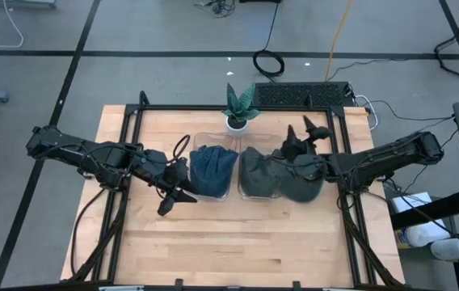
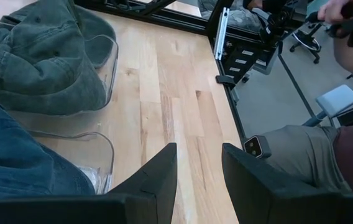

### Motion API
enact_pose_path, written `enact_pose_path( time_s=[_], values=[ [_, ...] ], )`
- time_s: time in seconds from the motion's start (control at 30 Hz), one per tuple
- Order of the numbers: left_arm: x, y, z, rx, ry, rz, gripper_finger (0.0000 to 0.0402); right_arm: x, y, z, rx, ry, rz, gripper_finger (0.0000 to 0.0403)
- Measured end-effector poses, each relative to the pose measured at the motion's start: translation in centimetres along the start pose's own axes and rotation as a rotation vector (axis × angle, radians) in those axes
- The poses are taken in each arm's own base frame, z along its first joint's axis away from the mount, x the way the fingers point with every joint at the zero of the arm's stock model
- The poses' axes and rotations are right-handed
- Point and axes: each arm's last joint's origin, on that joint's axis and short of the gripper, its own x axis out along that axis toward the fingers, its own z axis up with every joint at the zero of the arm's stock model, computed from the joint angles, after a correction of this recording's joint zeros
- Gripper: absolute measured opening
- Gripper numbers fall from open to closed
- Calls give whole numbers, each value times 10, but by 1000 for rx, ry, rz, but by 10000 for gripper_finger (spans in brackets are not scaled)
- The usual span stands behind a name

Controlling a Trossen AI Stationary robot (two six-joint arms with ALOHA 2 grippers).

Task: Pick & Place hat
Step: Put the gray cap into the right transparent bin

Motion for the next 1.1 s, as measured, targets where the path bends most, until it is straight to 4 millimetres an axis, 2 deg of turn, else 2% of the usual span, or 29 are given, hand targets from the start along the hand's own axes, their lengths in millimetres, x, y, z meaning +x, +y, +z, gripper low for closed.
enact_pose_path(
  time_s=[0.2, 0.4, 0.47, 0.57, 0.67, 0.87, 0.97, 1.1],
  values=[
    [0, 0, 0, 0, 0, 0, 131, -18, 3, -3, -59, -52, 34, 283],
    [0, -1, -1, -11, 3, -4, 131, -56, 9, -12, -150, -197, 137, 283],
    [0, -1, -1, -11, 3, -4, 131, -73, 10, -15, -138, -283, 229, 283],
    [0, -1, -1, -12, 3, -4, 131, -100, 14, -22, -129, -468, 480, 283],
    [0, -1, 0, -27, 3, -4, 131, -120, 14, -28, -29, -539, 675, 283],
    [0, -1, 0, -38, 3, -4, 131, -135, 20, -52, 195, -368, 1049, 283],
    [0, -1, 0, -35, 3, -4, 131, -136, 26, -66, 232, -135, 1289, 283],
    [0, -1, 0, -34, 3, -4, 131, -134, 27, -83, 185, 144, 1392, 282]
  ],
)
